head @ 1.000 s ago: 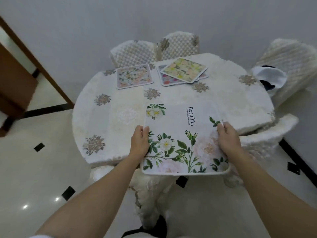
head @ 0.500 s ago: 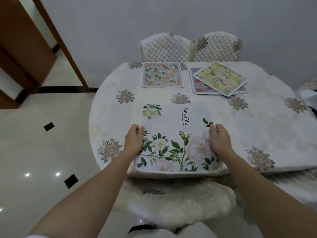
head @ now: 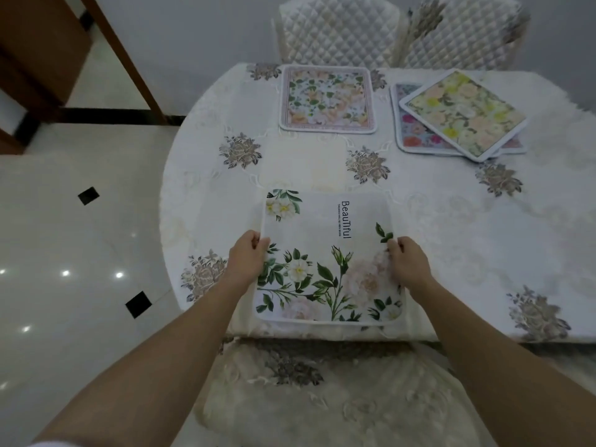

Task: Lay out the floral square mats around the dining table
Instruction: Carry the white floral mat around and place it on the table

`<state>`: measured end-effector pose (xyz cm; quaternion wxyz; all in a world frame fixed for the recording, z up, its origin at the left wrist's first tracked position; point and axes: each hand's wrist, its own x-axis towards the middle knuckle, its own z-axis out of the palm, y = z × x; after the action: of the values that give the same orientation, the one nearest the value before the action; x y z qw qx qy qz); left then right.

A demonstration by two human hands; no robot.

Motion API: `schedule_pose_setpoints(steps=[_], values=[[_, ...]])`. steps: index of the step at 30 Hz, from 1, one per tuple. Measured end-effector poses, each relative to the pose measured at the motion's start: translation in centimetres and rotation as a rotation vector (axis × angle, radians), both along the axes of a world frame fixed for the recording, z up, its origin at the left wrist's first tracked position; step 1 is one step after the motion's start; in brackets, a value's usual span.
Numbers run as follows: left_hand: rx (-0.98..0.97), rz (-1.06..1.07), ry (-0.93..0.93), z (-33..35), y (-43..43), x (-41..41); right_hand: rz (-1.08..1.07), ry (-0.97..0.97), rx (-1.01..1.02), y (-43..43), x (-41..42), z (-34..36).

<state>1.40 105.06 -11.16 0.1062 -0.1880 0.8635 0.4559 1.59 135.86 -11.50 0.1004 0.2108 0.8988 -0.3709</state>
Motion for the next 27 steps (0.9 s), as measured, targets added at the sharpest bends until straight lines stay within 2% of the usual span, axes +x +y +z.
schedule_pose_setpoints(steps=[10, 27], values=[[0.041, 0.021, -0.094, -2.3, 0.3, -0.5, -0.045, -0.074, -0.03, 1.0, -0.1, -3.0], [-0.064, 0.025, -0.105, -2.5, 0.3, 0.1, -0.043, -0.099, -0.052, 1.4, -0.3, -3.4]])
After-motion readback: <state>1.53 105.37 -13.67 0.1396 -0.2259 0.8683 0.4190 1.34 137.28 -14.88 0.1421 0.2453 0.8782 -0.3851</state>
